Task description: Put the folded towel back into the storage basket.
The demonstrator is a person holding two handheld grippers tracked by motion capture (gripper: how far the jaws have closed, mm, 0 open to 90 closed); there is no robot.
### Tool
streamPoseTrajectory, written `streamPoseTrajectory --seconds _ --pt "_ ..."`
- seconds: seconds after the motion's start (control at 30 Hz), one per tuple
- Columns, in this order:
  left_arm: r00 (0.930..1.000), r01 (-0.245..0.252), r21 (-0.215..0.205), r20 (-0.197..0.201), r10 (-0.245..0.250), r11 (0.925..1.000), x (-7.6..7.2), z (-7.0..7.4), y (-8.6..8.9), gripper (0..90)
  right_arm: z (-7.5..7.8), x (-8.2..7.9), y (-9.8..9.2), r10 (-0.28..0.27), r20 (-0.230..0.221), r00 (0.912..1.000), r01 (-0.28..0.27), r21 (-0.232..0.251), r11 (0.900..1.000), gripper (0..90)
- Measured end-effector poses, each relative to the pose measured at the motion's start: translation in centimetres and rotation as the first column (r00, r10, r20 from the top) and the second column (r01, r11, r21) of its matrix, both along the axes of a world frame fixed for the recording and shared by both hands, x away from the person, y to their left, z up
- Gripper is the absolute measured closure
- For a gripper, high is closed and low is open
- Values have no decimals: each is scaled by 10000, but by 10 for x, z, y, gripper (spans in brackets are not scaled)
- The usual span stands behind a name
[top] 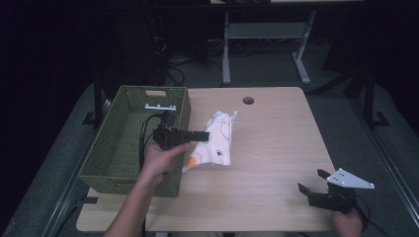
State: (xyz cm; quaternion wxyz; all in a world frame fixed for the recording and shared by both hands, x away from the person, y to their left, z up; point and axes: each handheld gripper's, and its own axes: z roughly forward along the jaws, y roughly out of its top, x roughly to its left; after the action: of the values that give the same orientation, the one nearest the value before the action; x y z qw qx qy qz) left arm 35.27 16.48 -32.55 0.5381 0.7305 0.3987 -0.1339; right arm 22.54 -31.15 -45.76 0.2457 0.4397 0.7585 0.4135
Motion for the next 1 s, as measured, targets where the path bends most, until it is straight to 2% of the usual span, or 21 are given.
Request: streamPoseTrajectory --seconds 0.13,0.3,0.4,0.63,0.73,0.8,0.97,1.0 --pt "9999 -96 46 54 96 9999 0 6 8 807 -1 0 1 43 -2 10000 -43 5 10000 136" --pt "9998 -171 49 42 171 9998 -2 11 18 808 0 2 4 289 8 9996 -289 -225 9993 136" --pt "9997 -215 315 120 212 9993 -1 13 26 802 -1 2 5 254 -18 9997 -254 -170 9995 136" --pt "9994 -335 247 -49 336 9991 2 15 45 809 0 0 2 118 137 9998 -120 137 9998 136" --pt "9987 -499 184 -79 500 9986 2 15 56 826 -1 1 2 101 49 9999 -102 227 9997 136" --pt "9980 -640 18 11 639 9980 1 16 67 829 -1 1 2 121 96 9999 -123 182 9998 136" --pt "9958 -913 -18 10 913 9958 -1 19 82 834 -1 1 1 58 63 10000 -59 211 9998 136" --pt "9946 -1038 -7 43 1039 9946 -2 22 91 833 -1 1 1 54 53 10000 -55 185 9998 136"
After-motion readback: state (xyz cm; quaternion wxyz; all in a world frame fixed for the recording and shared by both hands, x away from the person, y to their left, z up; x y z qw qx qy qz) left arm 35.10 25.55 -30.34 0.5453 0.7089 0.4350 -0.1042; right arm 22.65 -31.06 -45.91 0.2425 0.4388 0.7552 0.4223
